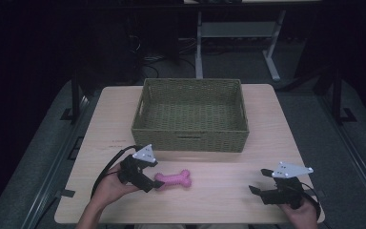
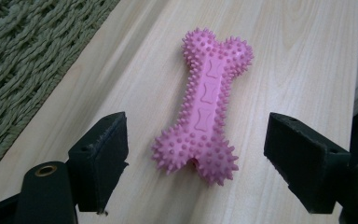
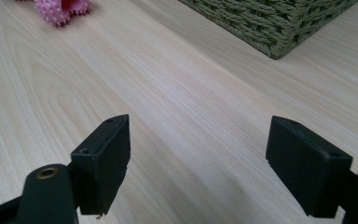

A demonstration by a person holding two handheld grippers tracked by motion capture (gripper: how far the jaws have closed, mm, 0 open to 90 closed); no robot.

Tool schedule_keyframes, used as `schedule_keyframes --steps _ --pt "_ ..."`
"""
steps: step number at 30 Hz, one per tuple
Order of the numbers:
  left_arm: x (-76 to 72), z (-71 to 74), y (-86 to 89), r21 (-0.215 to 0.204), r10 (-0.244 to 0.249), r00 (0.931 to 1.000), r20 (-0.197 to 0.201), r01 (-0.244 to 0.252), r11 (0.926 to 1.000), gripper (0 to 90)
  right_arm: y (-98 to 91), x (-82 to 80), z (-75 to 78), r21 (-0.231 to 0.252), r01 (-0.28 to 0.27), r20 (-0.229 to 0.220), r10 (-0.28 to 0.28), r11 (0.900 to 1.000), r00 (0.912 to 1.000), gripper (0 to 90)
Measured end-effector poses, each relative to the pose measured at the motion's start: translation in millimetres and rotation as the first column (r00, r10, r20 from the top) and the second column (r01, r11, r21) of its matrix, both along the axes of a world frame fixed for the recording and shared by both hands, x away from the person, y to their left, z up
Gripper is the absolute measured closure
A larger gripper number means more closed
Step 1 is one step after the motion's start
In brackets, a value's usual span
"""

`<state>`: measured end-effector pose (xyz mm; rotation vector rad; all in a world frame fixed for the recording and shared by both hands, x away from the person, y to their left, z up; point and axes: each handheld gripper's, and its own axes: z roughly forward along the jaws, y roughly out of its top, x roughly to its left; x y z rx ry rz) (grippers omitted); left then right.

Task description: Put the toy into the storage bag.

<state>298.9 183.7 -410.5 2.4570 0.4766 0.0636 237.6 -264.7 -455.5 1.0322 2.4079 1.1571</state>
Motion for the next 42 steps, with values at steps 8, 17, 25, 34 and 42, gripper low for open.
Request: schedule_keyframes --steps 8,17,25,34,42 --pt "2.4 -1.1 -11.9 0.039 -0.032 0.9995 -0.007 0.033 0.9987 21.7 -2.7 -0.2 0.6 0.002 0.002 0.007 -0.002 1.0 1.0 21.4" --pt "5.7 -2.4 -22.8 0.068 -0.063 0.9978 -0.021 0.064 0.9957 22.9 -2.6 -1.3 1.7 0.007 0.004 0.005 -0.004 1.0 1.0 21.4" --pt "7.8 -10.8 -32.4 0.109 -0.079 0.9963 -0.035 0.082 0.9906 23.0 -3.0 -1.2 1.8 0.013 -0.001 0.008 0.001 0.9999 1.0 21.4" --pt "9.0 -18.0 -41.3 0.149 -0.092 0.995 -0.037 0.097 0.9841 25.0 -2.7 -1.9 2.7 0.008 -0.001 0.009 0.001 1.0 1.0 21.4" --pt "11.3 -24.7 -50.0 0.179 -0.106 0.9934 -0.042 0.112 0.9774 30.5 -2.6 -1.9 2.8 0.012 -0.004 0.01 0.004 0.9999 0.9999 21.4"
